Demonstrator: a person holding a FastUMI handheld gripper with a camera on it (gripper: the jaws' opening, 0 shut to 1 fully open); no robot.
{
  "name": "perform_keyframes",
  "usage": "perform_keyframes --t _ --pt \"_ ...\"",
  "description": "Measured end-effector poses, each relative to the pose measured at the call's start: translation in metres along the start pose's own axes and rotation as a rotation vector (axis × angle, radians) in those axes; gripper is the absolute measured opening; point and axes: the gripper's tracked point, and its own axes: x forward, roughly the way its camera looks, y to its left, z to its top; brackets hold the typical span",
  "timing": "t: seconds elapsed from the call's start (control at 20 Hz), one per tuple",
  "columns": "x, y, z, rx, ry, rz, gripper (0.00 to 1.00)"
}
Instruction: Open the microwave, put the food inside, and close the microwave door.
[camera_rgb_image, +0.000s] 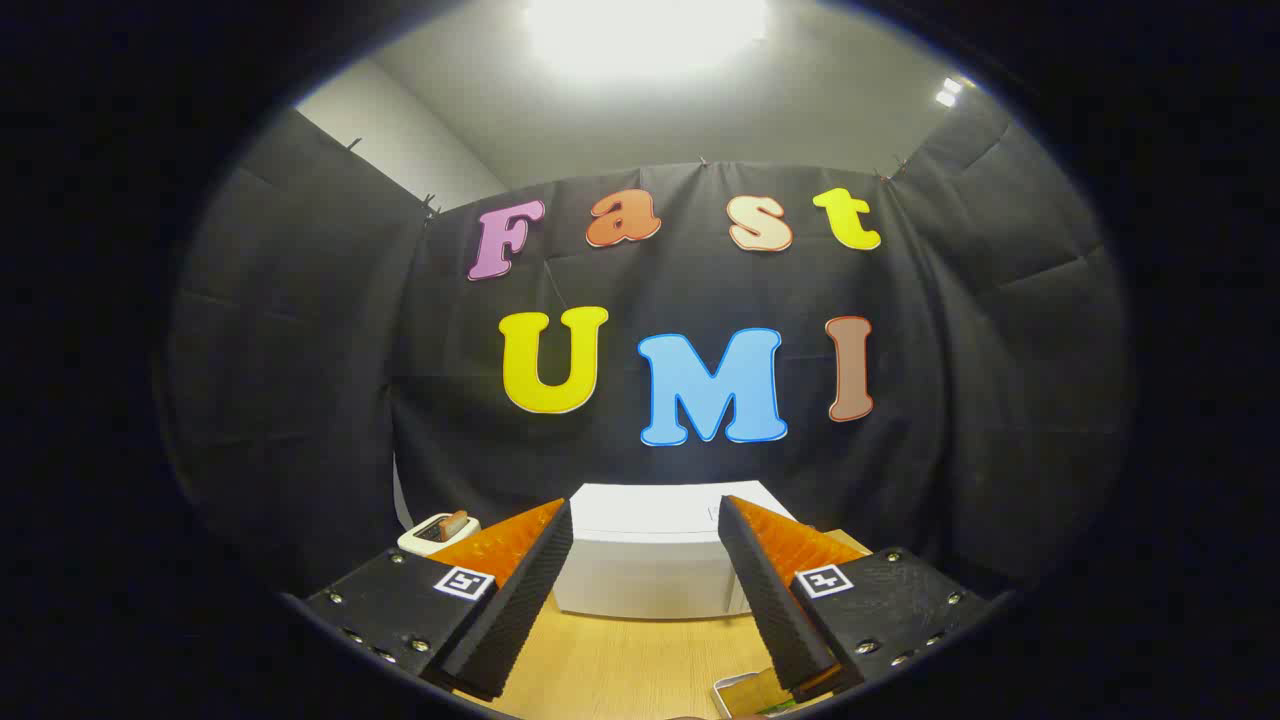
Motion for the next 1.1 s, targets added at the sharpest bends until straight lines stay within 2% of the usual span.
perform_keyframes --t 0.75,1.1 --pt "0.018 -0.005 -0.008 -0.005 0.000 0.004 0.94" --pt "0.056 -0.018 -0.045 -0.014 0.013 0.013 0.94"
